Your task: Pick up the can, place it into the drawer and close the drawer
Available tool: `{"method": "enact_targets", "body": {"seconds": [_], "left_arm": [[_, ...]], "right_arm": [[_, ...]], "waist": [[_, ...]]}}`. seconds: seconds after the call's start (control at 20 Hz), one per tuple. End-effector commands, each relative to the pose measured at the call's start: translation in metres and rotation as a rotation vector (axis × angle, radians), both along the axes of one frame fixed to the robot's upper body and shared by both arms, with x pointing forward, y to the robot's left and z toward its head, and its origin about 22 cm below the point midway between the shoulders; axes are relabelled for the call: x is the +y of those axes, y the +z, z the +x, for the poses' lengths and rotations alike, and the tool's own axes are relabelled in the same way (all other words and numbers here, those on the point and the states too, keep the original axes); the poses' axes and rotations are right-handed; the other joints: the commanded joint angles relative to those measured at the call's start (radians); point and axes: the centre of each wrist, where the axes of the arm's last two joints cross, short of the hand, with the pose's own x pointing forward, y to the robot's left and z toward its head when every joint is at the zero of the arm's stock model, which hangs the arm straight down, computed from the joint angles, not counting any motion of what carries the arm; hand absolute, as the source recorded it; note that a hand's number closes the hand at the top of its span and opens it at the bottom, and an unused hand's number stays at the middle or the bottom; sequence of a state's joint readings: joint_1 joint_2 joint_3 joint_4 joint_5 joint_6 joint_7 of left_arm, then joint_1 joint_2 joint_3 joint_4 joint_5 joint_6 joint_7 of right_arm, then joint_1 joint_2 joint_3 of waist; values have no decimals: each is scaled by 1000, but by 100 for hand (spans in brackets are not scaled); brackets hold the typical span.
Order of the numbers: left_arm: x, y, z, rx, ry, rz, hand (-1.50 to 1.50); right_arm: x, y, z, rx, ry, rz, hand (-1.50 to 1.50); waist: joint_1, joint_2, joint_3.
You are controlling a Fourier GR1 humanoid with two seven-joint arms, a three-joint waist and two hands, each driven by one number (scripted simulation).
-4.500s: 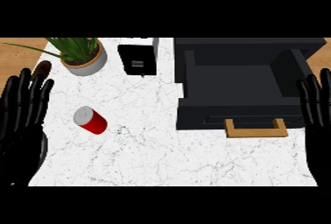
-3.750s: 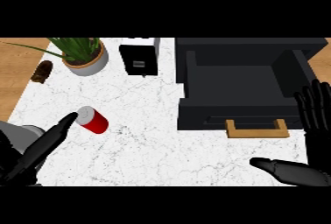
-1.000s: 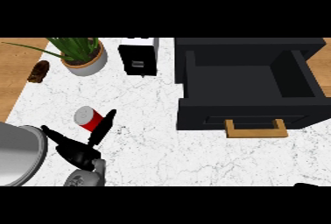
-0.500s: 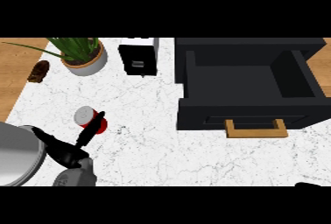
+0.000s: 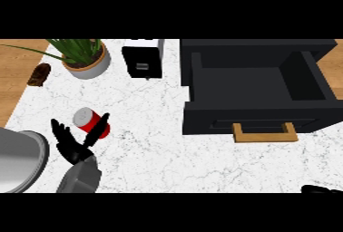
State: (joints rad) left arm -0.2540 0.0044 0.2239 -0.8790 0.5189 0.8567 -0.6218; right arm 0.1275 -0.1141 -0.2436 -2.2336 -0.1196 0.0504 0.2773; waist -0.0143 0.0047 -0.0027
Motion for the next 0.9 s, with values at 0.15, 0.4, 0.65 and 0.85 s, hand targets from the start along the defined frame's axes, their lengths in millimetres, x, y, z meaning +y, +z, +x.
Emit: {"method": "enact_targets", "body": {"seconds": [0.15,0.4,0.65,0.85], "left_arm": [[19,-4,28,-89,-80,-35,150],[-11,-23,24,-144,-111,-3,150],[1,2,52,-154,-405,-10,150],[-43,-3,50,-155,-905,-31,150]], "right_arm": [[-18,14,-9,6,-5,-13,-150],[-6,-7,0,-5,-22,-12,-150],[1,0,4,-17,7,-14,-150],[4,2,7,-24,9,-21,-150]], "waist": [[-3,-1,1],[2,-1,2],[-6,1,1],[-30,3,0]]}}
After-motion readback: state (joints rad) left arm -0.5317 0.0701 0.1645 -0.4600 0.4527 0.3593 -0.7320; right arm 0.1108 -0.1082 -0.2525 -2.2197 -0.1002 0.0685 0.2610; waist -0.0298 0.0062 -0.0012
